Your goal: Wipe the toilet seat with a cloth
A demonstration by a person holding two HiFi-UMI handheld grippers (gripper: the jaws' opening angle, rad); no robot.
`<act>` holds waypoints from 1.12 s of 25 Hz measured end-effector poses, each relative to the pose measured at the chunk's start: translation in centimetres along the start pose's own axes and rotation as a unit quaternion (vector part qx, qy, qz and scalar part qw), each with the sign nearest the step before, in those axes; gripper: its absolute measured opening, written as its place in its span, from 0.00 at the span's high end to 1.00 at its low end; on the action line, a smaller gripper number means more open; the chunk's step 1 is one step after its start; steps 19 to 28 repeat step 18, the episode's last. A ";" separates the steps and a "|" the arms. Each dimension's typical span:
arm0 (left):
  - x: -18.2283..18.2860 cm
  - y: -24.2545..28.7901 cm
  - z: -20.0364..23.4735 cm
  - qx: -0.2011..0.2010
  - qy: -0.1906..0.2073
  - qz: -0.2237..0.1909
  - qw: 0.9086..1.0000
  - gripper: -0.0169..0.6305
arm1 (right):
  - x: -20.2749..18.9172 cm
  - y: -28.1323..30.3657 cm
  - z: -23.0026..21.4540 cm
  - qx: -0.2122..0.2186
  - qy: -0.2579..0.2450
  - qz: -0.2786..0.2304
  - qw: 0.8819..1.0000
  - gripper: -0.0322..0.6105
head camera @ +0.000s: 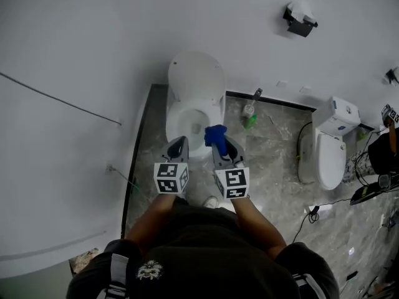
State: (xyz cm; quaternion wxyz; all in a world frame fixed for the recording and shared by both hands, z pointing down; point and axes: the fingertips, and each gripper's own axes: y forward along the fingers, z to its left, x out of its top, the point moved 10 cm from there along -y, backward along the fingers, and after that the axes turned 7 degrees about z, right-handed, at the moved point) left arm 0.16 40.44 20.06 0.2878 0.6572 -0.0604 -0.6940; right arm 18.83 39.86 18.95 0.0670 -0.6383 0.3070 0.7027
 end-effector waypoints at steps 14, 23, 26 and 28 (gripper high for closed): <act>3.2 -1.0 2.8 0.022 0.069 -0.032 0.997 0.96 | 4.9 2.9 3.7 -0.002 -0.034 -0.042 0.999 0.80; 4.5 1.2 8.1 0.012 0.080 -0.032 0.996 0.96 | 6.6 8.7 5.8 -0.012 -0.050 -0.032 0.998 0.80; 4.5 1.2 8.1 0.012 0.080 -0.032 0.996 0.96 | 6.6 8.7 5.8 -0.012 -0.050 -0.032 0.998 0.80; 4.5 1.2 8.1 0.012 0.080 -0.032 0.996 0.96 | 6.6 8.7 5.8 -0.012 -0.050 -0.032 0.998 0.80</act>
